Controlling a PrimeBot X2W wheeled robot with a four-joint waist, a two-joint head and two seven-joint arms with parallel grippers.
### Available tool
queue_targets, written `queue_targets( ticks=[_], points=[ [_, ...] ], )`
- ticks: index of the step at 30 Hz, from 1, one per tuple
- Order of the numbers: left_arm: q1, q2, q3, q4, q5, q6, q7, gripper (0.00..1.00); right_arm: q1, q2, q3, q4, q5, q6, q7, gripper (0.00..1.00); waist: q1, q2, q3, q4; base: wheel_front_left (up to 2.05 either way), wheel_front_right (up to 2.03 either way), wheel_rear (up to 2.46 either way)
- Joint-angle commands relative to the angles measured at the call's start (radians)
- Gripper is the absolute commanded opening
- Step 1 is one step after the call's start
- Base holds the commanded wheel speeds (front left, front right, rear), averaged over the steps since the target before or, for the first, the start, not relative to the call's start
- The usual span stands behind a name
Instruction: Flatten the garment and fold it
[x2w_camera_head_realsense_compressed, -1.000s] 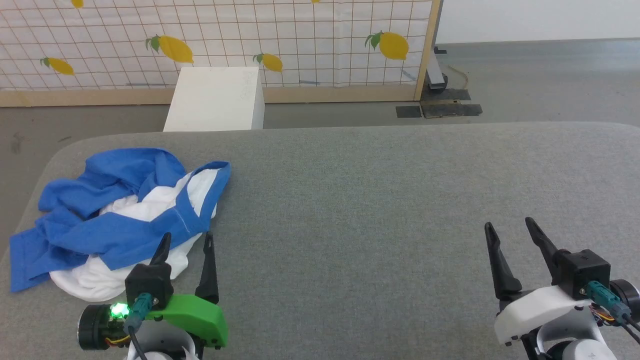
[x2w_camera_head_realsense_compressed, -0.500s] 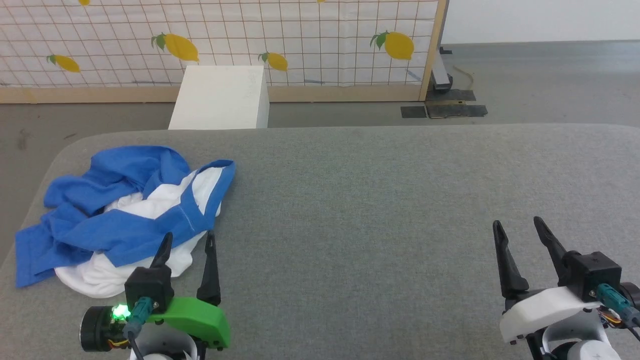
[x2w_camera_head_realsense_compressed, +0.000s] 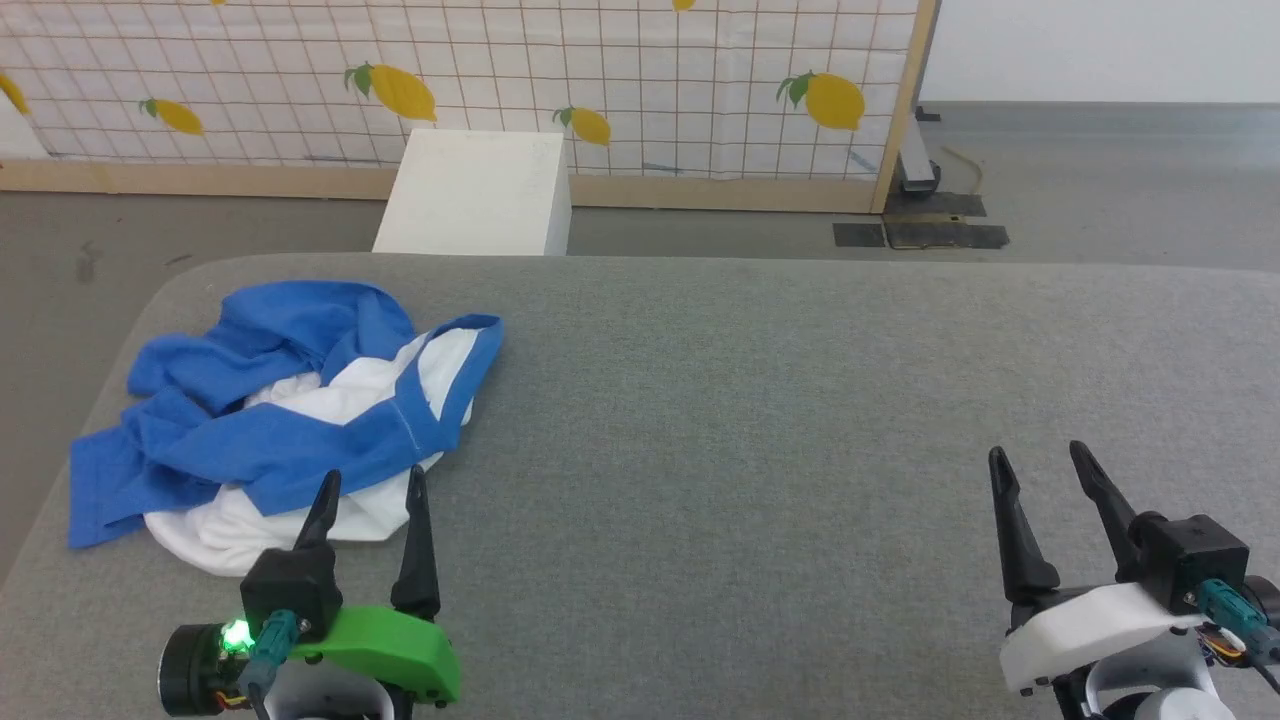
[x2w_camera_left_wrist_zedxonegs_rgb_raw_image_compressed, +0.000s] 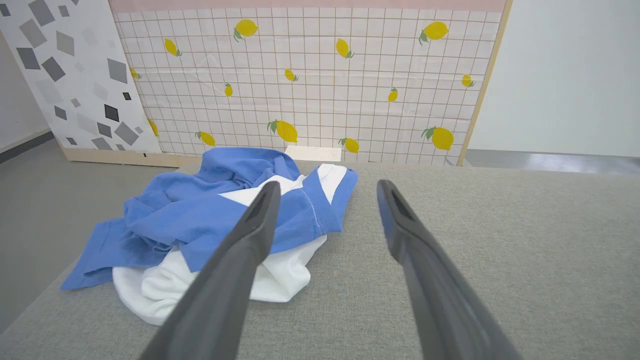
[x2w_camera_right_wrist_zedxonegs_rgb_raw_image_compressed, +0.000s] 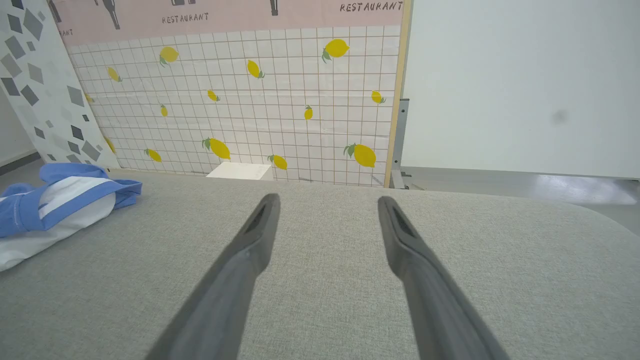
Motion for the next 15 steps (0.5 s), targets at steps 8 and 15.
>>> queue_targets(
  ticks=[8, 15],
  points=[
    [0.025, -0.002, 0.000, -0.008, -0.014, 0.006, -0.024, 1.00, 0.019, 0.000, 0.001, 0.010, 0.023, -0.001, -0.024, 1.00, 0.0000, 0.0000, -0.008, 0.048, 0.00, 0.00, 0.00],
    [0.031, -0.003, 0.001, -0.012, -0.025, 0.010, -0.038, 1.00, 0.019, 0.000, 0.005, 0.016, 0.031, -0.001, -0.038, 1.00, 0.0000, 0.0000, -0.005, 0.087, 0.00, 0.00, 0.00]
  ],
)
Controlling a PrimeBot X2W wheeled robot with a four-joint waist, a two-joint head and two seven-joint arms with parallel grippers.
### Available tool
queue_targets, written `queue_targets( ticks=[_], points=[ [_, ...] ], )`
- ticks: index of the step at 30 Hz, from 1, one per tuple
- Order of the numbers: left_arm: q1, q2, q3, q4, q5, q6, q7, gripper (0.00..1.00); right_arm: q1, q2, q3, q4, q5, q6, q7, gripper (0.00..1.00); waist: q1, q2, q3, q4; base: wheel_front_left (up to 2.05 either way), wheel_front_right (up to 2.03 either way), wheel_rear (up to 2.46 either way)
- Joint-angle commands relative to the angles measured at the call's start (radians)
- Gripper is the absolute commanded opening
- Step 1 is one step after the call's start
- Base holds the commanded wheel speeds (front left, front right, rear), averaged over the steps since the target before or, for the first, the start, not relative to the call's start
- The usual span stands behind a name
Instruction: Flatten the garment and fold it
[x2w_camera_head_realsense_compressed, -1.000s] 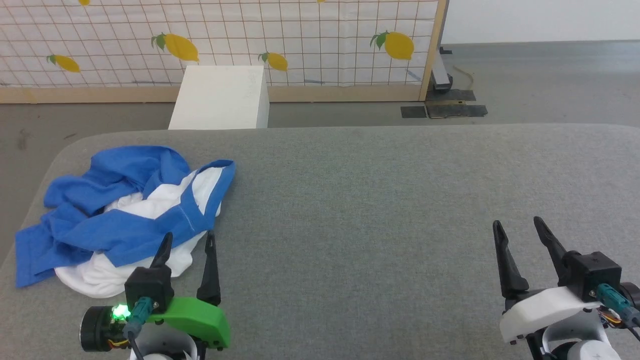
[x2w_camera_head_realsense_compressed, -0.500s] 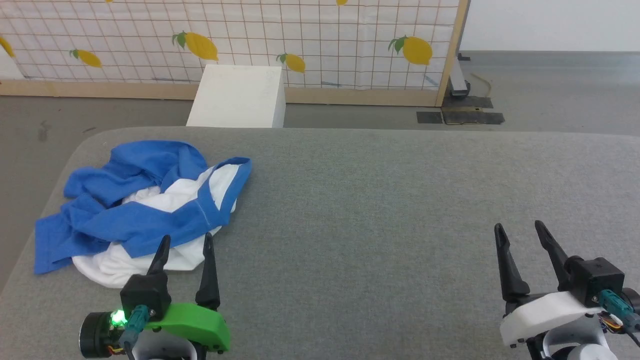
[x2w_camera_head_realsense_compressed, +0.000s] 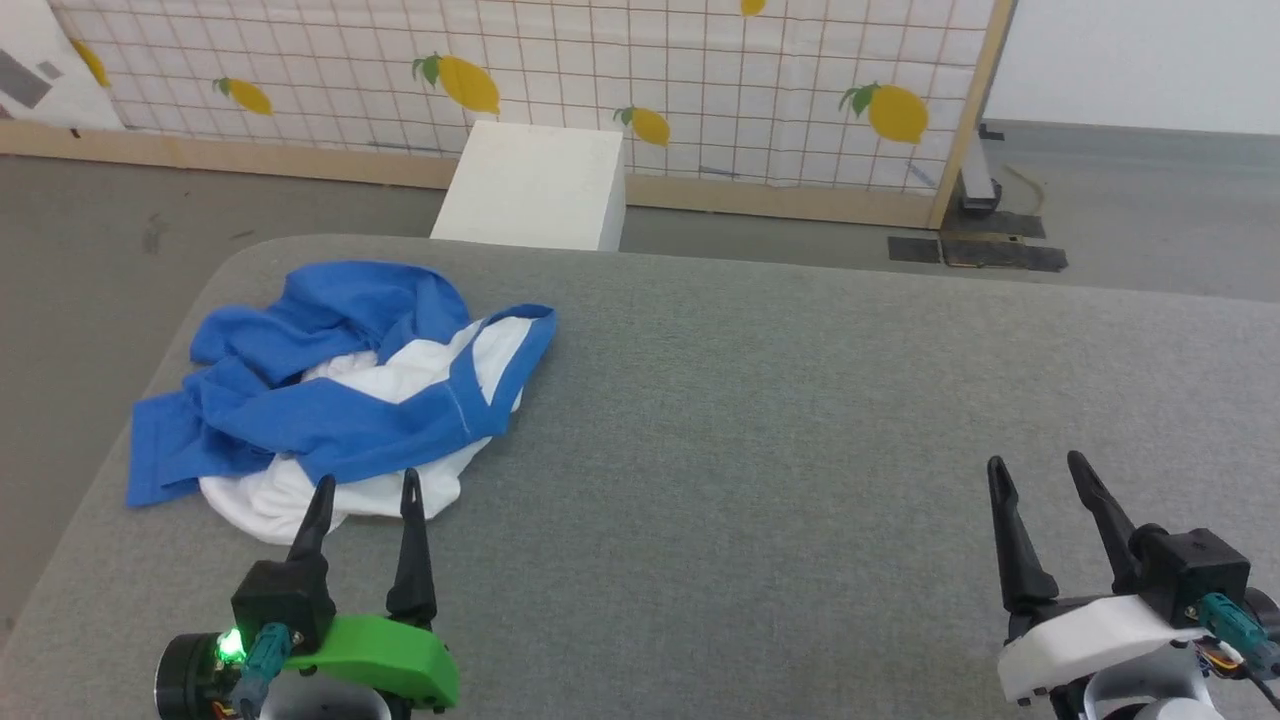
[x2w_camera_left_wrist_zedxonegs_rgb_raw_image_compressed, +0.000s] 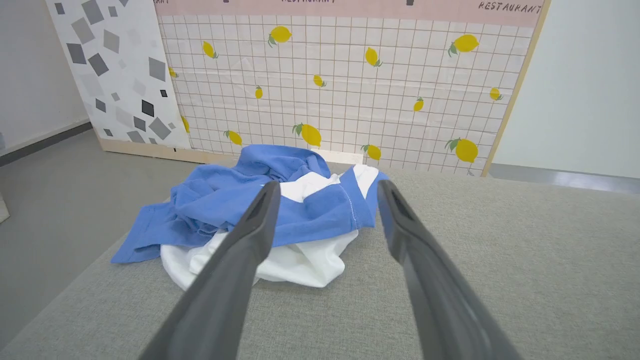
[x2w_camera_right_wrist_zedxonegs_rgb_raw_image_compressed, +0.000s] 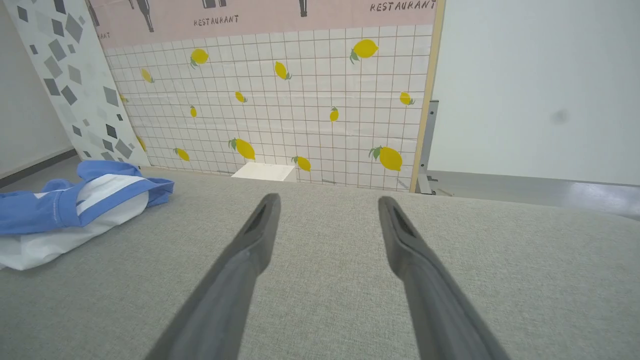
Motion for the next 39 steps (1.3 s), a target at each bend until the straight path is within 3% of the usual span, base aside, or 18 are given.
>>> queue_targets(
  ticks=[1, 24, 39],
  points=[
    [0.016, -0.003, 0.001, -0.004, -0.011, 0.007, -0.011, 1.00, 0.004, 0.000, 0.002, 0.004, 0.014, -0.001, -0.012, 1.00, 0.0000, 0.0000, 0.001, 0.016, 0.00, 0.00, 0.00],
    [0.048, -0.003, 0.004, -0.019, -0.053, 0.010, -0.058, 1.00, 0.007, 0.000, 0.016, 0.032, 0.054, -0.001, -0.059, 1.00, 0.0000, 0.0000, 0.000, 0.152, 0.00, 0.00, 0.00],
    [0.064, -0.004, 0.002, -0.023, -0.073, 0.013, -0.088, 1.00, 0.009, 0.001, 0.009, 0.047, 0.075, -0.001, -0.090, 1.00, 0.0000, 0.0000, -0.003, 0.198, 0.00, 0.00, 0.00]
  ],
)
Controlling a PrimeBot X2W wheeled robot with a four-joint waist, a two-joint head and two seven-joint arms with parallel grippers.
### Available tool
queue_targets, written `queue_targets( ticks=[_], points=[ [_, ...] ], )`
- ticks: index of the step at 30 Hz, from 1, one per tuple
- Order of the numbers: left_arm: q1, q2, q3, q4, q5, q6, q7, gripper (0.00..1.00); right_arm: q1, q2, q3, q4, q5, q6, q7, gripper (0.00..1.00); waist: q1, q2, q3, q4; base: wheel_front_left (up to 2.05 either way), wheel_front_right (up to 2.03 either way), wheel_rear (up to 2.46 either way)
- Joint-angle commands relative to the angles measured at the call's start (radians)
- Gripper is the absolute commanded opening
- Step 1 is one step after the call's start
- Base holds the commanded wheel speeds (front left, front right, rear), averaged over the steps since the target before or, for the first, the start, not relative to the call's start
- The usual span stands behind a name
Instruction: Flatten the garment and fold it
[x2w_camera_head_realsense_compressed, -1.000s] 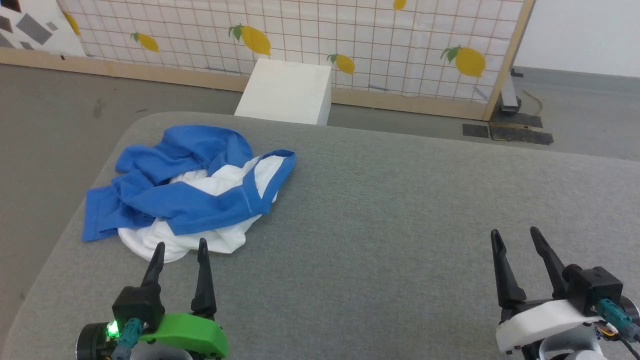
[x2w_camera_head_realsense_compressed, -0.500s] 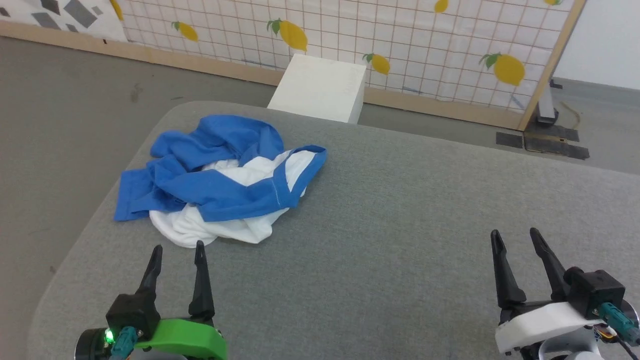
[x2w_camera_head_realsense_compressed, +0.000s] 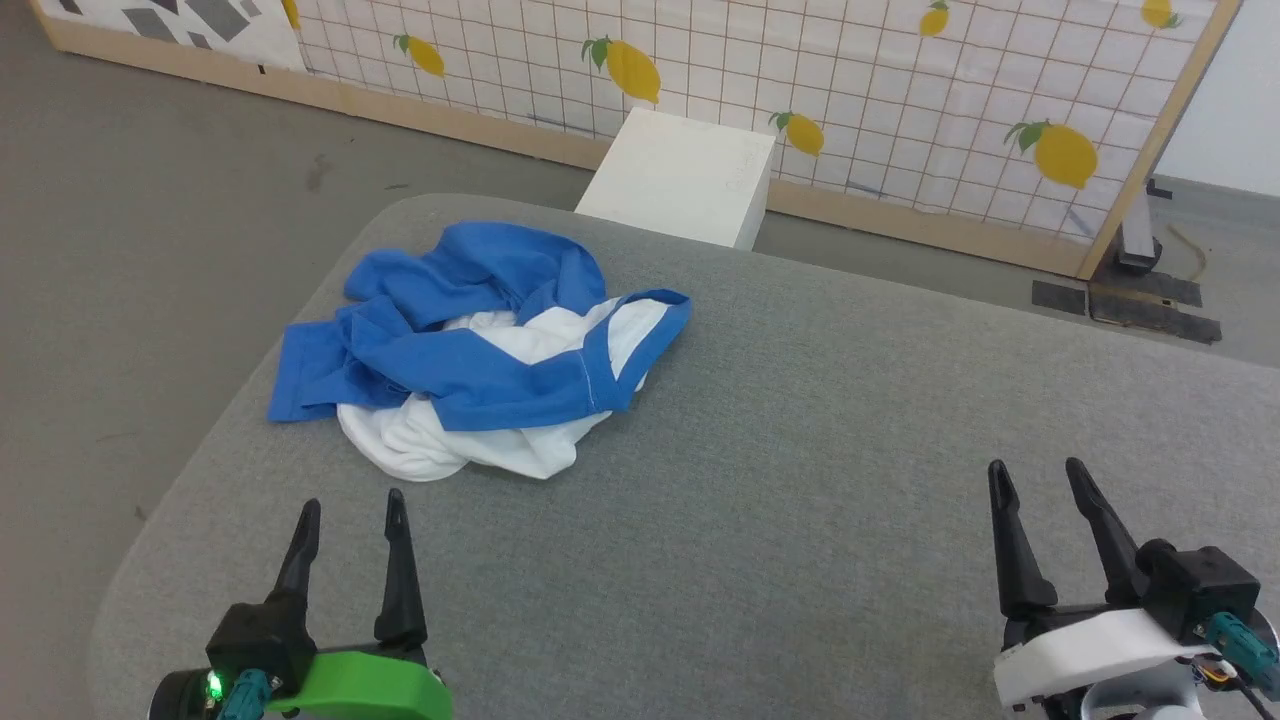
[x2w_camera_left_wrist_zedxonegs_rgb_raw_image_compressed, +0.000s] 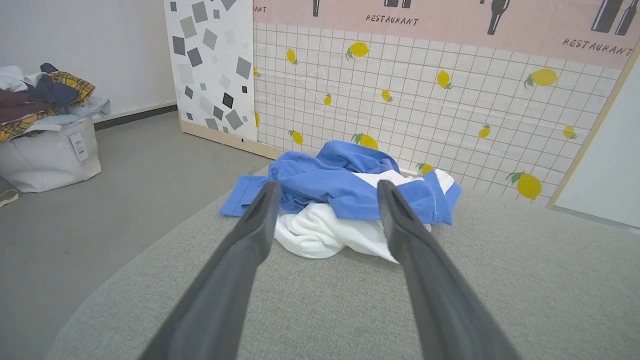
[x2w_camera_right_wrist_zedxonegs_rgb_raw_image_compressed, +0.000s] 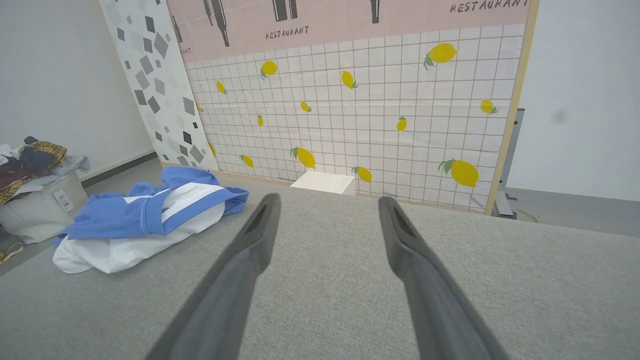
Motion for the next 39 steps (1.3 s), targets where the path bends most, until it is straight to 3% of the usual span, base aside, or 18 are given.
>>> queue_targets(
  ticks=[1, 8, 15, 20, 26, 31, 39],
  points=[
    [0.009, -0.004, -0.001, -0.004, -0.003, 0.001, -0.011, 1.00, 0.008, 0.000, -0.003, 0.005, 0.014, -0.001, -0.012, 1.00, -0.0001, 0.0000, 0.000, 0.003, 0.00, 0.00, 0.00],
    [-0.020, -0.004, 0.007, -0.031, 0.007, 0.011, -0.025, 1.00, 0.014, 0.000, -0.014, 0.009, 0.023, -0.001, -0.026, 1.00, -0.0001, 0.0000, 0.005, 0.018, 0.00, 0.00, 0.00],
    [-0.135, 0.038, 0.013, -0.044, -0.013, -0.055, -0.019, 1.00, 0.026, 0.000, -0.034, 0.013, 0.035, -0.001, -0.041, 1.00, -0.0001, 0.0000, 0.018, 0.031, 0.00, 0.00, 0.00],
    [-0.299, 0.081, 0.024, -0.036, -0.091, -0.102, 0.106, 1.00, 0.029, 0.000, -0.049, 0.017, 0.045, -0.001, -0.051, 1.00, -0.0001, 0.0000, 0.033, 0.033, 0.00, 0.00, 0.00],
    [-0.544, 0.163, 0.031, 0.062, -0.127, -0.128, 0.268, 1.00, 0.013, 0.001, -0.062, 0.012, 0.035, -0.002, -0.057, 1.00, -0.0001, 0.0000, 0.070, 0.010, 0.00, 0.00, 0.00],
    [-0.746, 0.235, -0.038, 0.222, -0.131, -0.157, 0.441, 1.00, -0.011, 0.001, -0.067, 0.006, 0.010, -0.002, -0.057, 1.00, -0.0001, 0.0000, 0.132, -0.039, 0.00, 0.00, 0.00],
    [-0.881, 0.315, -0.143, 0.387, -0.202, -0.174, 0.700, 1.00, -0.058, 0.001, -0.075, -0.011, -0.020, -0.002, -0.057, 1.00, -0.0001, 0.0000, 0.236, -0.115, 0.00, 0.00, 0.00]
  ],
)
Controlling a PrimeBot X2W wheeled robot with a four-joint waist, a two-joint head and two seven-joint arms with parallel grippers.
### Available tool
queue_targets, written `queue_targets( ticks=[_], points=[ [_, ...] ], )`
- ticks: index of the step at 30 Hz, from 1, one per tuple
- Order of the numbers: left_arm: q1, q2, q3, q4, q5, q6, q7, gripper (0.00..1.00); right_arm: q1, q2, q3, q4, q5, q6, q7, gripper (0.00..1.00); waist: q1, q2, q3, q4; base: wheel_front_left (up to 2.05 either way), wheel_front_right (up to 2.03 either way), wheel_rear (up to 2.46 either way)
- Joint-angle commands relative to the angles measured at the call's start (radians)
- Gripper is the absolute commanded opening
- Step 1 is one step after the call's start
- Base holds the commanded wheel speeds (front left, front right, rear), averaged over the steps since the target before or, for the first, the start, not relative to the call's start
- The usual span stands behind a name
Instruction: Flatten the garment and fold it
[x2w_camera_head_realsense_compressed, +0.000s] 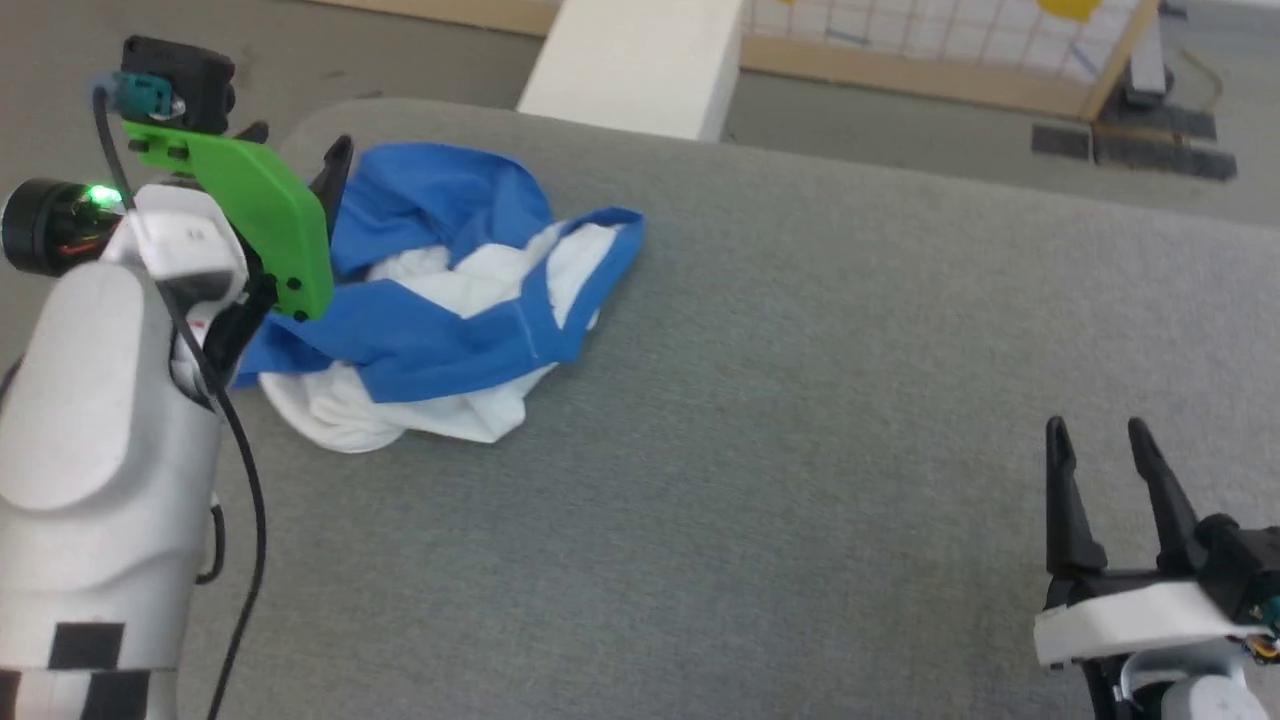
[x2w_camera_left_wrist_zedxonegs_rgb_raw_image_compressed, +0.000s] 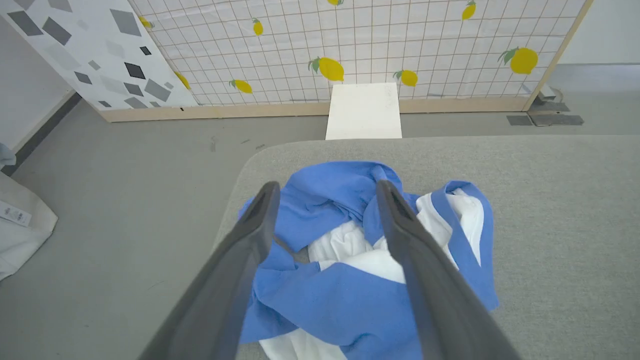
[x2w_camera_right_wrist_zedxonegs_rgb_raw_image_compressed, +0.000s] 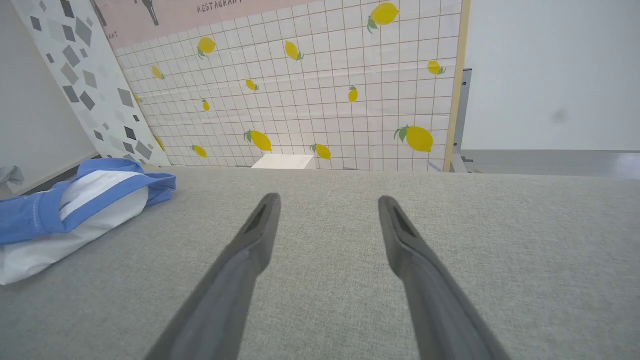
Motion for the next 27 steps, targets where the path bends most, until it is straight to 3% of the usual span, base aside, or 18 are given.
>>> queue_targets(
  ticks=[1, 8, 16, 20, 27],
  points=[
    [-0.027, 0.011, -0.003, 0.017, -0.015, -0.005, 0.023, 1.00, -0.021, 0.000, -0.004, -0.007, -0.007, -0.002, -0.006, 1.00, -0.0001, 0.0000, 0.067, -0.060, 0.00, 0.00, 0.00],
    [-0.056, 0.009, 0.004, 0.114, -0.073, 0.005, 0.144, 1.00, -0.054, 0.000, -0.009, -0.018, -0.021, -0.002, -0.006, 1.00, -0.0001, 0.0000, 0.142, -0.111, 0.00, 0.00, 0.00],
    [-0.032, -0.020, 0.015, 0.178, -0.149, 0.069, 0.357, 1.00, -0.088, 0.000, -0.017, -0.038, -0.027, -0.002, -0.006, 1.00, -0.0001, 0.0000, 0.210, -0.155, 0.00, 0.00, 0.00],
    [-0.026, -0.006, -0.004, 0.170, -0.120, 0.096, 0.382, 1.00, -0.101, 0.000, -0.023, -0.057, -0.027, -0.002, -0.006, 1.00, -0.0001, 0.0000, 0.240, -0.168, 0.00, 0.00, 0.00],
    [-0.005, -0.030, -0.009, 0.190, -0.134, 0.150, 0.451, 1.00, -0.125, 0.000, -0.025, -0.072, -0.027, -0.002, -0.006, 1.00, -0.0001, 0.0000, 0.272, -0.184, 0.00, 0.00, 0.00]
  ],
)
